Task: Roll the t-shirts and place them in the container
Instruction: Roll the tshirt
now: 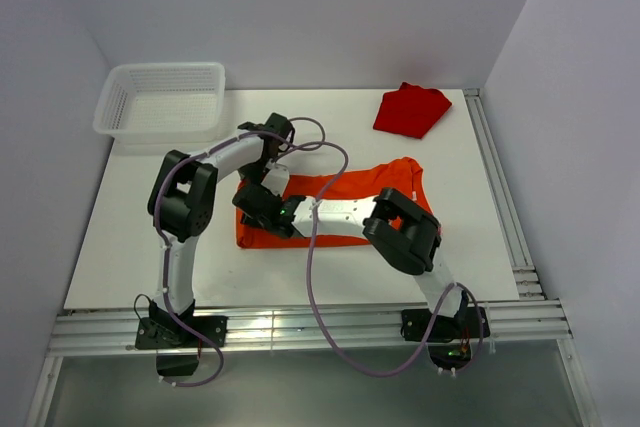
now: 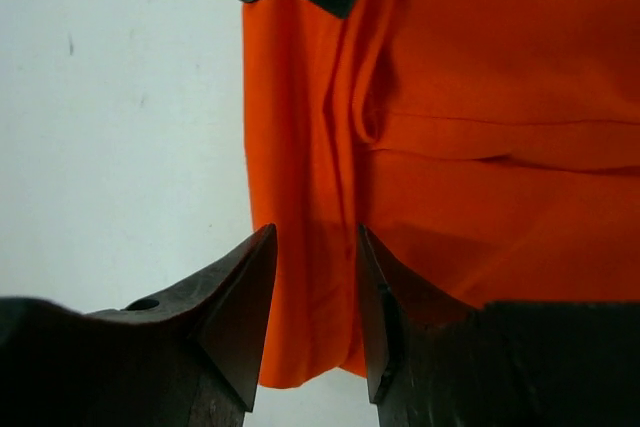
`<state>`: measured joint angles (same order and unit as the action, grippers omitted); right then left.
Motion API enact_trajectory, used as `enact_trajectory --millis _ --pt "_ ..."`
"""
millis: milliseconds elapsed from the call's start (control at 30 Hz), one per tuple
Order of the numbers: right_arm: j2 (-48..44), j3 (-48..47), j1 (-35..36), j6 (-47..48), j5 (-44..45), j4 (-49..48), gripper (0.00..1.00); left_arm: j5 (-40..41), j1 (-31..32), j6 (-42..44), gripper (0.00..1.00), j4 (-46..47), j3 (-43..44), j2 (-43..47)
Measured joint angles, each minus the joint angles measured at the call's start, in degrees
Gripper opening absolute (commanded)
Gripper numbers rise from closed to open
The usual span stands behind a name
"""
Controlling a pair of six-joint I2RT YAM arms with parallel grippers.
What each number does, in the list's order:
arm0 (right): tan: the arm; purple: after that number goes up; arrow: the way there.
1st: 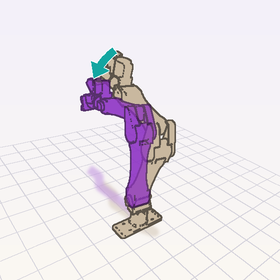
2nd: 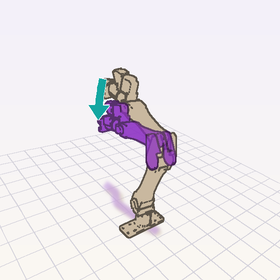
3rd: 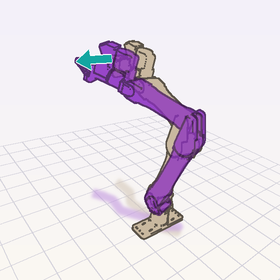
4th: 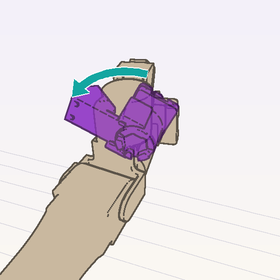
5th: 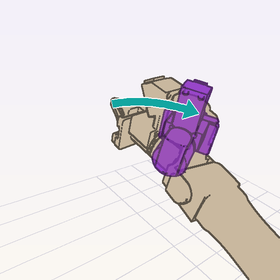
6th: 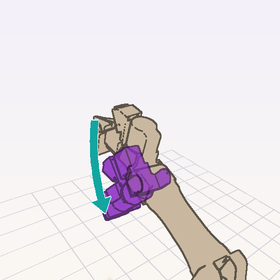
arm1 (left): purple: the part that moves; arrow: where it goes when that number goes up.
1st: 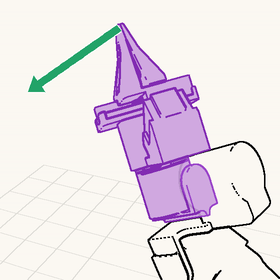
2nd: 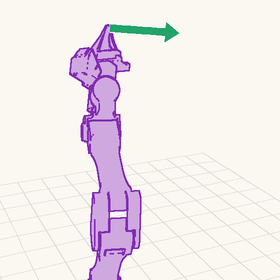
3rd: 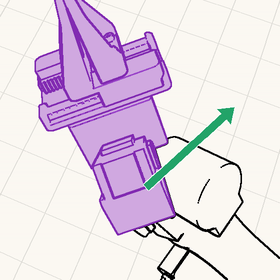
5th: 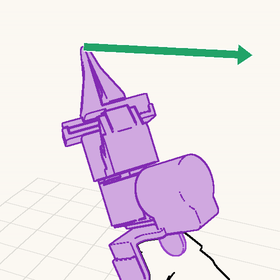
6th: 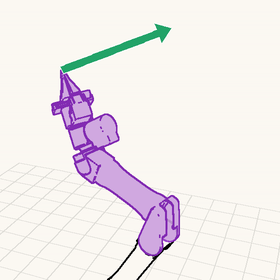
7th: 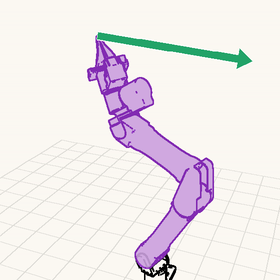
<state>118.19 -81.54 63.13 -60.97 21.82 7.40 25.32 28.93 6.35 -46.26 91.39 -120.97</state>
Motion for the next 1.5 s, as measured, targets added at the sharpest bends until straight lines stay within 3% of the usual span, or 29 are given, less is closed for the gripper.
enact_trajectory --millis 200,400,767,1500 --pt "2.1 -3.15 0.0 0.57 2.84 2.91 0.44 0.0 -0.9 -0.04 0.0 0.0 0.39 -0.42" --pt "2.05 0.22 0.85 1.88 6.01 -2.14 0.42 0.11 -0.15 -0.04 0.0 -0.15 0.44 -0.66" --pt "2.1 0.74 9.94 6.01 13.6 -3.82 0.42 0.48 1.92 -0.04 0.0 -0.2 0.44 -0.7" --pt "14.69 -20.57 8.96 9.44 21.44 8.94 0.49 0.48 1.49 -0.04 0.01 -0.33 0.46 -0.74"
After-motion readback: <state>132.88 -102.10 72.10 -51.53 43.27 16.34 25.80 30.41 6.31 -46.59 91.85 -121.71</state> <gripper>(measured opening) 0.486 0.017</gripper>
